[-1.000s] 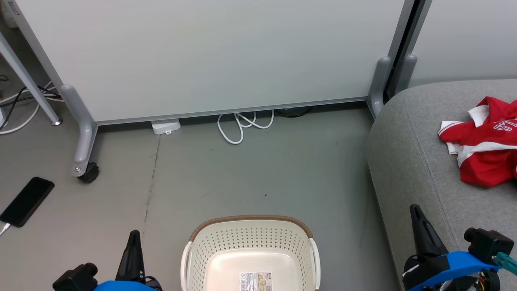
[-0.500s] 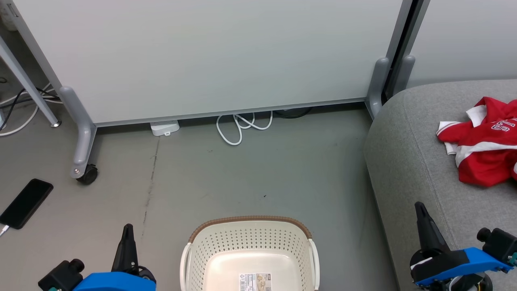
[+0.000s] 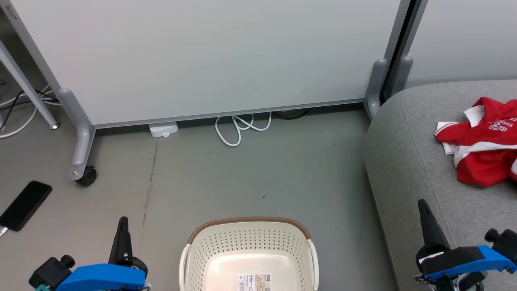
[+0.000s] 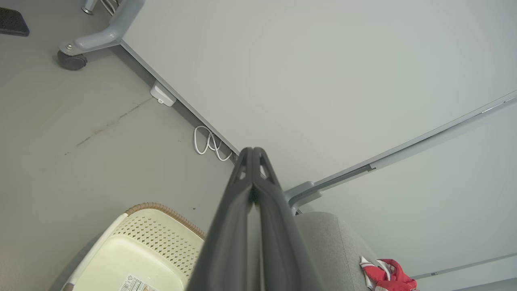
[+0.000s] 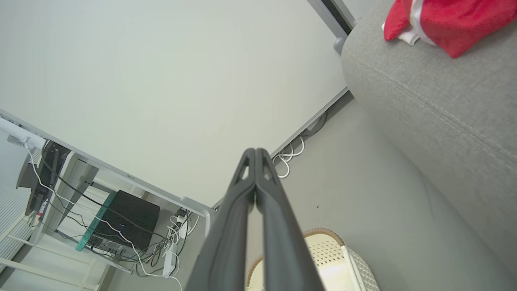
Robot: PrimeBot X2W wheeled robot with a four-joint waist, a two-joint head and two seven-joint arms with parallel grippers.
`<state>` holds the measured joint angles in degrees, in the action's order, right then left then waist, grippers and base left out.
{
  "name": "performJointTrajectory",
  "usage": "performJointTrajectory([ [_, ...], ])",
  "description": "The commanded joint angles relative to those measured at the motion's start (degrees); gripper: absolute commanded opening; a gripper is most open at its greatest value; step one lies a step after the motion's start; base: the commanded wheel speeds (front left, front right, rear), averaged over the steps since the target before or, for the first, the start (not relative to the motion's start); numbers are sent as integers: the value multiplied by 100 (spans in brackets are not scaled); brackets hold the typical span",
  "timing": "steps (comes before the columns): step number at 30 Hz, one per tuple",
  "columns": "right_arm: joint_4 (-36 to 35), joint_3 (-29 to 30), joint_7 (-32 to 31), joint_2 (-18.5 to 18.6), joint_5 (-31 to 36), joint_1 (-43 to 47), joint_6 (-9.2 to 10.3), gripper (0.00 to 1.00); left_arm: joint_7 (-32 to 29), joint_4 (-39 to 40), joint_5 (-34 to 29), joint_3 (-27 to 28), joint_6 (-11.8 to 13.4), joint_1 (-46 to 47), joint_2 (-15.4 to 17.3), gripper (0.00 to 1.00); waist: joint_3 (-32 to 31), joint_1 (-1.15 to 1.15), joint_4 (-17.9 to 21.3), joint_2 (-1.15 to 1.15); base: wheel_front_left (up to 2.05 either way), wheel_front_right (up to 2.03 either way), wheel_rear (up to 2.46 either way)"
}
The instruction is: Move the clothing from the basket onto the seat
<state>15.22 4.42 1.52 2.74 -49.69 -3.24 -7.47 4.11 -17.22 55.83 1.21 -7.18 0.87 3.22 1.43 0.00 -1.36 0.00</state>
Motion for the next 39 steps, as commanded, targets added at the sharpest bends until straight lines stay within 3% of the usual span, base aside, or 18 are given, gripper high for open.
performJointTrajectory([
  [1,-86,24,-35,15,-180,-163,-2,0,-35,88,146,48,-21,162,32,0,-2,0,2,0,0,0,0],
  [39,-117,136,-488,19,-2545,-273,-3,0,-622,232,2196,313,-39,403,15,0,-63,0,68,0,0,0,0],
])
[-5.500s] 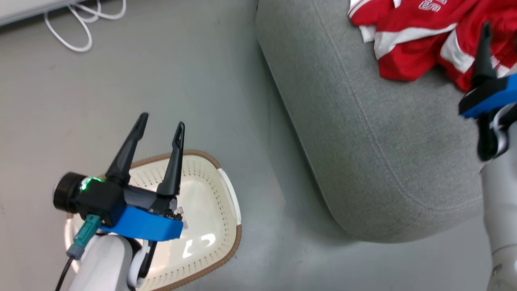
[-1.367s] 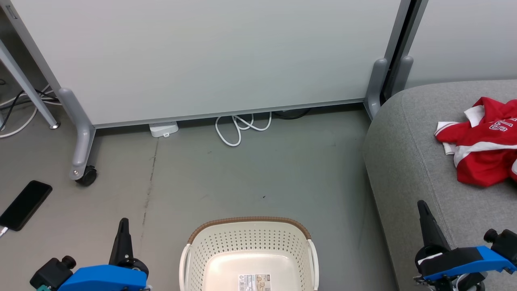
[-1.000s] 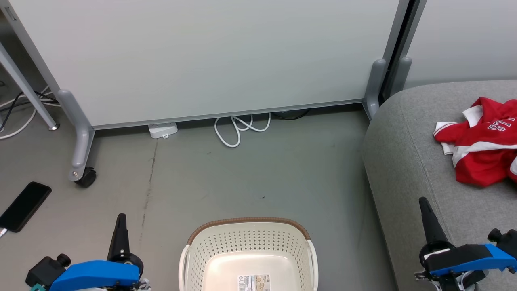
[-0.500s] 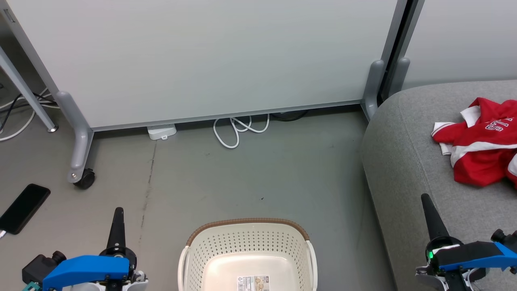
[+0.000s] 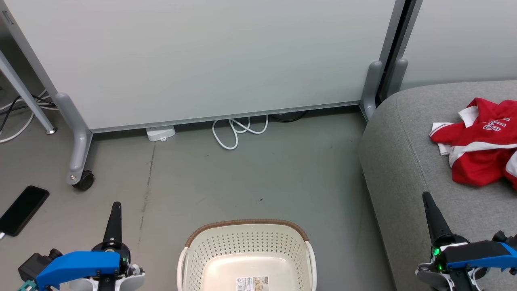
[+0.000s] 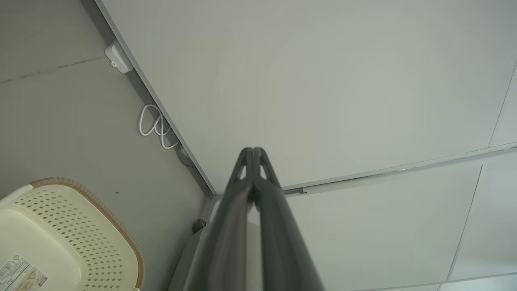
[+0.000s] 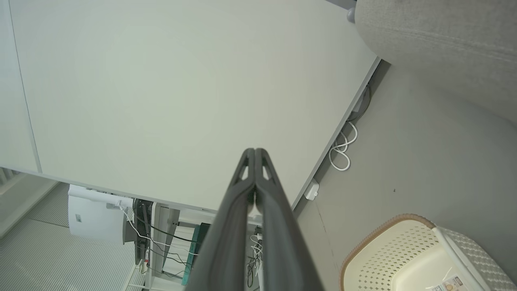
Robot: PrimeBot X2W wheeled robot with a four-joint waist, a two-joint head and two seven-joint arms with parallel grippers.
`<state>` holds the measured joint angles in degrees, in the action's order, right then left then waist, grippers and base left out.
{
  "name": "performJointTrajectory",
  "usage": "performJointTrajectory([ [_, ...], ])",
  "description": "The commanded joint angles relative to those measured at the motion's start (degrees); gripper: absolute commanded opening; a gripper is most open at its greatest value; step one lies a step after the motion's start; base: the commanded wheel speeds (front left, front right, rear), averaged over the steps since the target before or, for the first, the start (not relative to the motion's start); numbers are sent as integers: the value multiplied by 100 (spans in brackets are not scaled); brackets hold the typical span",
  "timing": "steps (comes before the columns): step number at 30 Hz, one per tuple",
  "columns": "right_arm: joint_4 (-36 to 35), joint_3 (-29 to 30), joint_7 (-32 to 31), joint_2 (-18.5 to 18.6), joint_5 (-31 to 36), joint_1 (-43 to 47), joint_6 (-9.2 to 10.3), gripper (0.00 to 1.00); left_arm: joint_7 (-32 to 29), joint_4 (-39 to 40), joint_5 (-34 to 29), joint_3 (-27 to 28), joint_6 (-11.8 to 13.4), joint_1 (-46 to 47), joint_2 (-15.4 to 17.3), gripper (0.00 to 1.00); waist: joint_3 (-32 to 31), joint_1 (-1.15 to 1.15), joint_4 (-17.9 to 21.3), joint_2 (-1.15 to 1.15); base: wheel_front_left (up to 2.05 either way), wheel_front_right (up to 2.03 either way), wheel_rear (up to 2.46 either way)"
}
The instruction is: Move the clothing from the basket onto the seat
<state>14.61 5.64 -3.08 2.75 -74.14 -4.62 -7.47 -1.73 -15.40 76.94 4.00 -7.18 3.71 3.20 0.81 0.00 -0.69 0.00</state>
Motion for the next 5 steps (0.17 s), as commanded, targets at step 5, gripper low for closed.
performJointTrajectory([
  [5,-55,27,-81,19,-354,-128,-3,0,-99,67,300,60,-41,146,14,0,-9,0,10,0,0,0,0],
])
